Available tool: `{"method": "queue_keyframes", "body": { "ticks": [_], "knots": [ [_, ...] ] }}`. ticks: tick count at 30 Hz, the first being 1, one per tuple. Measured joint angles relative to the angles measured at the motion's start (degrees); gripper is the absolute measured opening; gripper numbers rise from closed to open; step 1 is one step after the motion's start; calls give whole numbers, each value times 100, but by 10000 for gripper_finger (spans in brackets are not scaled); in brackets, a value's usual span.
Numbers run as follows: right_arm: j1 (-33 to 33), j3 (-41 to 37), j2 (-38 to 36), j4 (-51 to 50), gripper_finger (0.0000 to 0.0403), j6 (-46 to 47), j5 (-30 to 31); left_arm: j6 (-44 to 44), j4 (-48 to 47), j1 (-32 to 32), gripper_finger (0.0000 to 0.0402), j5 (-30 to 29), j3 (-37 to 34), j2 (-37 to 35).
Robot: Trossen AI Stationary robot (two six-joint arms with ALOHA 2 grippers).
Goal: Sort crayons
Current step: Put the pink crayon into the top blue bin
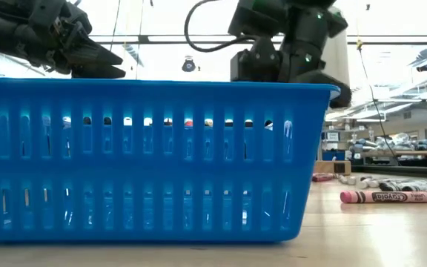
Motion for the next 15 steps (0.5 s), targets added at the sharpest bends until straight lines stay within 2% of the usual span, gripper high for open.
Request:
{"method": "queue_keyframes", "body": {
  "ticks": [15],
  "knots": [
    [-9, 778, -7, -808, 50, -131, 508, 0, -15, 0, 183, 0, 0, 0]
  ]
}}
